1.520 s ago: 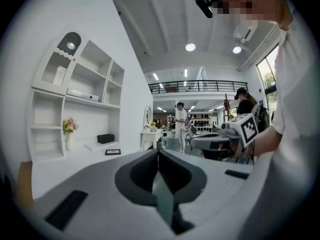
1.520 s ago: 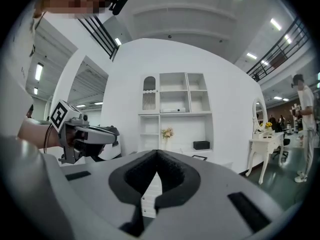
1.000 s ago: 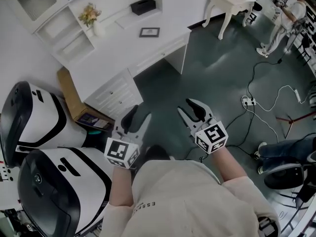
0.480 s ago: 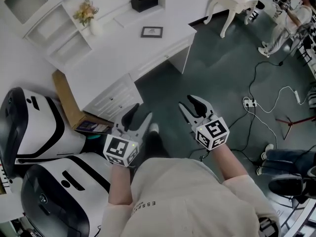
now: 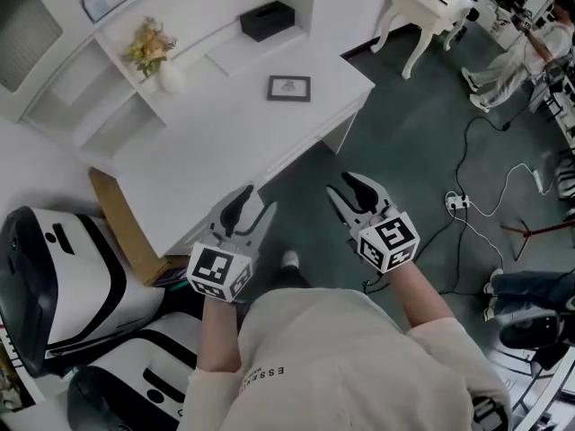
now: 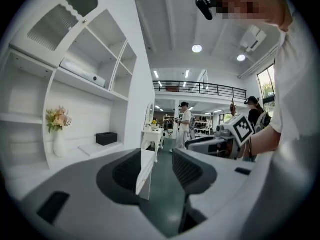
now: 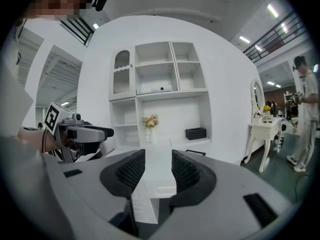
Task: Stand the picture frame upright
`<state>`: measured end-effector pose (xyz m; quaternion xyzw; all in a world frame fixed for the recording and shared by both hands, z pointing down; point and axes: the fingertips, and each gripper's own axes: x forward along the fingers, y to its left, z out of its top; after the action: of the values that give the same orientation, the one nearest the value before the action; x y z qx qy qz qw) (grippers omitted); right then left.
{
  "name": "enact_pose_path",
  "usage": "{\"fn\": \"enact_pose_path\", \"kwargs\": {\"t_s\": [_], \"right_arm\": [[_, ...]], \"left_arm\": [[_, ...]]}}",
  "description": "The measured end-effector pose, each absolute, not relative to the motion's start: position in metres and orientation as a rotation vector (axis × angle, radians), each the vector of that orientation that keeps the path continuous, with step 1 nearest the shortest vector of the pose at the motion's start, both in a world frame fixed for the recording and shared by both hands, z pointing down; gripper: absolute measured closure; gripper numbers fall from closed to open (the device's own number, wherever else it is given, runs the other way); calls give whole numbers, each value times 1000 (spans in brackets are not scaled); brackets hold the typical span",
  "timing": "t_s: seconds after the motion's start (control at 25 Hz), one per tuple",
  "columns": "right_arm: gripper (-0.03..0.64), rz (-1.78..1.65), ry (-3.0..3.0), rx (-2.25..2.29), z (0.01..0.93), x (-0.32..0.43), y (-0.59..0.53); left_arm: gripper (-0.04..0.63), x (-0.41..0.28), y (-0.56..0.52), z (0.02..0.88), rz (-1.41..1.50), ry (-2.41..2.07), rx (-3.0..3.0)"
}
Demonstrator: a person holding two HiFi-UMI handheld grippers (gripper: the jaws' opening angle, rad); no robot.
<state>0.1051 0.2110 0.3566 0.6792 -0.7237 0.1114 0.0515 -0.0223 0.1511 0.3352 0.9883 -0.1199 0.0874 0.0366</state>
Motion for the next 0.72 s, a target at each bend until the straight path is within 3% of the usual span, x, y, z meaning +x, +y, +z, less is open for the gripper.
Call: {"fn": "enact_pose_path", "kwargs": {"t_s": [0.72], "right_arm": [[456, 473, -2140, 1966, 399, 193, 42]], "left_arm": [[417, 47, -5, 371, 390, -457, 2962]]}}
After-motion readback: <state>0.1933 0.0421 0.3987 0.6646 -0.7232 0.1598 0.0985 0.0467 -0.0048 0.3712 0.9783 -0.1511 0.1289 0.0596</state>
